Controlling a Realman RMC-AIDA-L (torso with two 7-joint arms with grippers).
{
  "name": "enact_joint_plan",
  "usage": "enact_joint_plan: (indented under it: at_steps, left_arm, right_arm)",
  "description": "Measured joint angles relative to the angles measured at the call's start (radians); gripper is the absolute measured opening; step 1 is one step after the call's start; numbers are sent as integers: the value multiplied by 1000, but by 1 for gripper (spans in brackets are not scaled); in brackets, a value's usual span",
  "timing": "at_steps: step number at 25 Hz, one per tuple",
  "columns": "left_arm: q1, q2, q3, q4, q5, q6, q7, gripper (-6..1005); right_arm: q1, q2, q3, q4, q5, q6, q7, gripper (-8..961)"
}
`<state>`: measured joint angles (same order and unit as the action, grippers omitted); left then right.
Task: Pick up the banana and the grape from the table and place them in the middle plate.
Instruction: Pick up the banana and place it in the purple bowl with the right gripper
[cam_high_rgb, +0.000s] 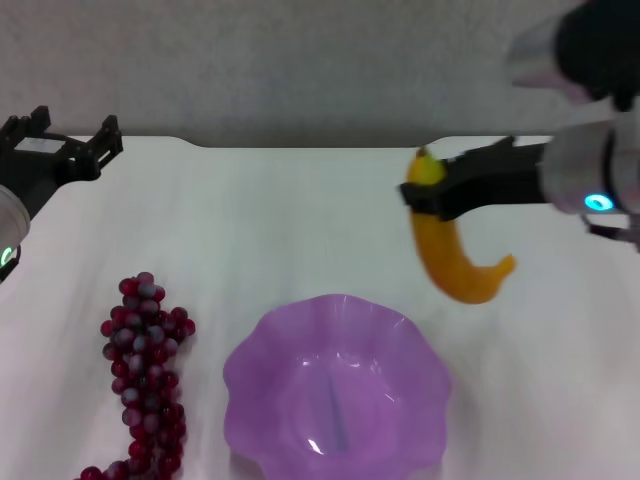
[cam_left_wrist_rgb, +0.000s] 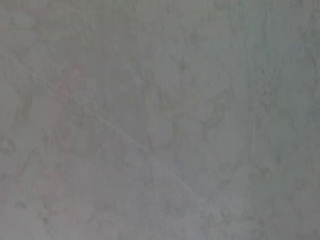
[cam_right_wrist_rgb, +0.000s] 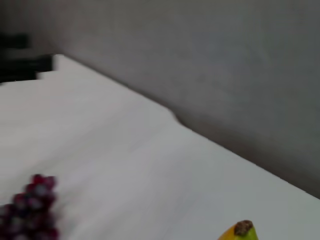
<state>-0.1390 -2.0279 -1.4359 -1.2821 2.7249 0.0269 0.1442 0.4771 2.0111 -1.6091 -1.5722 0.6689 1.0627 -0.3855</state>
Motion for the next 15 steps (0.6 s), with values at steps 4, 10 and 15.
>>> enact_joint_plan:
  at_steps: [4, 10, 15]
  left_arm:
    - [-3, 0, 0, 2, 0, 0, 0, 821]
    - [-5, 0, 0, 3, 0, -1, 0, 821]
    - [-5, 0, 0, 3, 0, -2, 0, 822]
  right_arm:
    - [39, 1, -73, 4, 1, -3, 13, 467]
    - [77, 2, -167, 9, 1, -17, 36, 466]
    - [99, 1, -233, 8, 3, -18, 58, 466]
